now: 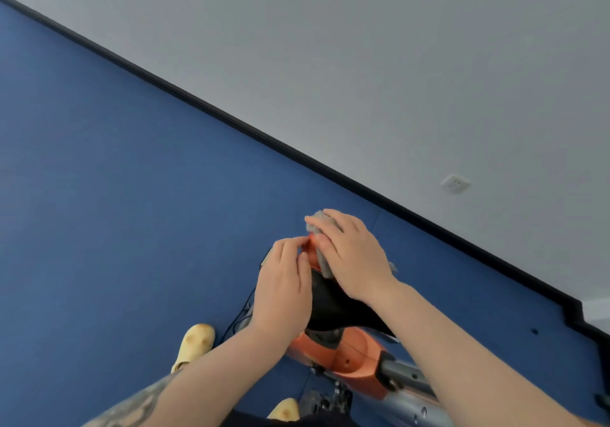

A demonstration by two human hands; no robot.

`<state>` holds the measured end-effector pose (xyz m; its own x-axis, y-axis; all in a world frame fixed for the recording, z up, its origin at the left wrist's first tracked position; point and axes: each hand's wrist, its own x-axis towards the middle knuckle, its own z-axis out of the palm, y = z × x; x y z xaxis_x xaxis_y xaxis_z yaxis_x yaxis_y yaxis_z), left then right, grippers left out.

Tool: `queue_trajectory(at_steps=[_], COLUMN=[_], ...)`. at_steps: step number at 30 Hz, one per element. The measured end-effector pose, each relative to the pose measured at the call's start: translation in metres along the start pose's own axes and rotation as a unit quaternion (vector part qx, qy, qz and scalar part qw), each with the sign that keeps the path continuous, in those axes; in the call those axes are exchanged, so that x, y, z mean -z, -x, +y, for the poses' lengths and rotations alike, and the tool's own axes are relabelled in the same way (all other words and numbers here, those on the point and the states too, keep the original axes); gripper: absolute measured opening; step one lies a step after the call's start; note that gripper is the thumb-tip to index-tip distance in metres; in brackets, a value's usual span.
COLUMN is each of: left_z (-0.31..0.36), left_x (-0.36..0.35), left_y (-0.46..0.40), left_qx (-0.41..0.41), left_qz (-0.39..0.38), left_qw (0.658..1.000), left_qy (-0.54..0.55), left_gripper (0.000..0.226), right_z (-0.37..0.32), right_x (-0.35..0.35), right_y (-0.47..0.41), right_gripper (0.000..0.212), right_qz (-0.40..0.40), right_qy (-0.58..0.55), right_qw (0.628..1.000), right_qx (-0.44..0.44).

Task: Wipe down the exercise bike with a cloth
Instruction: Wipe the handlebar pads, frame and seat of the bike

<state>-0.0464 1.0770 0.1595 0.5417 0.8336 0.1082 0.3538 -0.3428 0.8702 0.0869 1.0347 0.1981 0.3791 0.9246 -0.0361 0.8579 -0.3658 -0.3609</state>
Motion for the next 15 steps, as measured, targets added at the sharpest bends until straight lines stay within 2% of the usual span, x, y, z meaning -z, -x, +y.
queue_trajectory(at_steps=[1, 3, 5, 7, 8, 10, 12, 13, 15], left_z=[-0.001, -0.002, -0.001, -0.002, -0.003, -0.002, -0.002, -0.001, -0.003], left_x=[0.001, -0.001, -0.002, -0.003, -0.002, 0.000, 0.001, 0.001, 0.000], left_y=[0.000, -0.003, -0.004, -0.003, -0.003, -0.001, -0.003, -0.003, -0.004], left_qx=[-0.005, -0.006, 0.000, 0.004, 0.003, -0.001, -0.005, -0.005, -0.004], left_qz=[0.001, 0.008, 0.016, 0.012, 0.011, 0.012, 0.018, 0.022, 0.027], left_qw=[1.000, 1.000, 1.000, 1.000, 1.000, 1.000, 1.000, 1.000, 0.998], left_qy=[-0.002, -0.003, -0.008, -0.017, -0.021, -0.022, -0.007, 0.011, 0.051], left_gripper=[0.038, 0.035, 0.031, 0.027, 0.026, 0.026, 0.024, 0.022, 0.022], right_z=[0.003, 0.014, 0.020, 0.013, 0.005, -0.005, -0.003, 0.001, 0.001], right_x=[-0.002, 0.002, 0.007, 0.005, 0.002, -0.006, -0.006, -0.002, 0.003], right_y=[0.011, 0.012, -0.004, -0.016, -0.016, -0.004, 0.006, 0.004, -0.005], right_gripper=[0.041, 0.042, 0.041, 0.041, 0.042, 0.044, 0.039, 0.034, 0.027], right_qz=[0.011, -0.016, -0.047, -0.015, 0.004, 0.039, 0.028, 0.018, 0.015], right_qy=[0.037, 0.038, -0.031, -0.087, -0.070, 0.018, 0.049, 0.041, 0.000], right_qw=[0.998, 0.993, 0.996, 0.996, 0.996, 0.999, 0.995, 0.995, 0.999], right_qx=[0.050, 0.111, 0.076, -0.026, -0.057, -0.001, 0.082, 0.091, 0.047])
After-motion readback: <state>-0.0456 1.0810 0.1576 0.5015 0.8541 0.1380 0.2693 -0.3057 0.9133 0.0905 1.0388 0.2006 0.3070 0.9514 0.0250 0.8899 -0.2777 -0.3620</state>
